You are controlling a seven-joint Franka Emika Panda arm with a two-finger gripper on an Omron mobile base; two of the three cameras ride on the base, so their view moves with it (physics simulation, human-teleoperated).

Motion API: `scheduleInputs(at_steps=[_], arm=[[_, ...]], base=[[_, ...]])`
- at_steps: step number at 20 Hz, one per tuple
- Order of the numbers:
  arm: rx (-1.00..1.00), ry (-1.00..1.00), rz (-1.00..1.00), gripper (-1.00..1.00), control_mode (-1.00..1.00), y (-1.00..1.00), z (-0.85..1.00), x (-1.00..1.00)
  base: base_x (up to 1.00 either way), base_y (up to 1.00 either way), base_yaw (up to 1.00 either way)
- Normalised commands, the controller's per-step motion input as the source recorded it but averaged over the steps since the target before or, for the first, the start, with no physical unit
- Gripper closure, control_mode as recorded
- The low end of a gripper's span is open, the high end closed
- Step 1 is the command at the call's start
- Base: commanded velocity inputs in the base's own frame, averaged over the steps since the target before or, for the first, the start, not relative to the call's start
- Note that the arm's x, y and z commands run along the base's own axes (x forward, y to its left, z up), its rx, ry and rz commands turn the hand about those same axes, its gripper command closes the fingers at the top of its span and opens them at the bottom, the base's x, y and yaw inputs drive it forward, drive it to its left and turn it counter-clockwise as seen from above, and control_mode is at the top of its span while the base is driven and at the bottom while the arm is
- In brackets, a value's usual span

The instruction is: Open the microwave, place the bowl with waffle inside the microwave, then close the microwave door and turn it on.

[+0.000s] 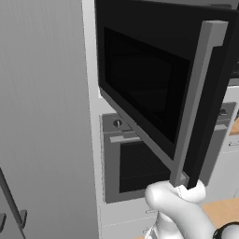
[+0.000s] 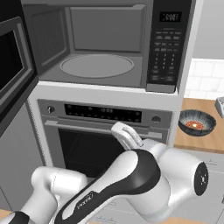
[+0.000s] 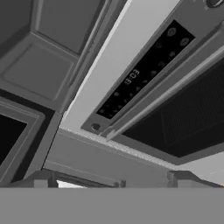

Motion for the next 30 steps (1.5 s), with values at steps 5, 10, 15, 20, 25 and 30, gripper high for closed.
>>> scheduleInputs(at_steps=[5,10,15,20,25,30], arm=[[0.0,0.0,-0.14,-1.0,-1.0,-0.14,0.0,0.14],[0.0,0.0,-0.01,-1.0,-1.0,0.0,0.0,0.05],[0.0,0.0,0.0,-1.0,-1.0,0.0,0.0,0.0],[0.0,0.0,0.0,-1.0,-1.0,0.0,0.0,0.0],[-0.05,0.0,0.0,-1.0,-1.0,0.05,-0.03,0.0],[-0.16,0.0,0.0,-1.0,-1.0,0.34,-0.14,0.0]], base=[[0.0,0.0,0.0],[0.0,0.0,0.0],[0.0,0.0,0.0],[0.0,0.0,0.0],[0.0,0.0,0.0],[0.0,0.0,0.0]])
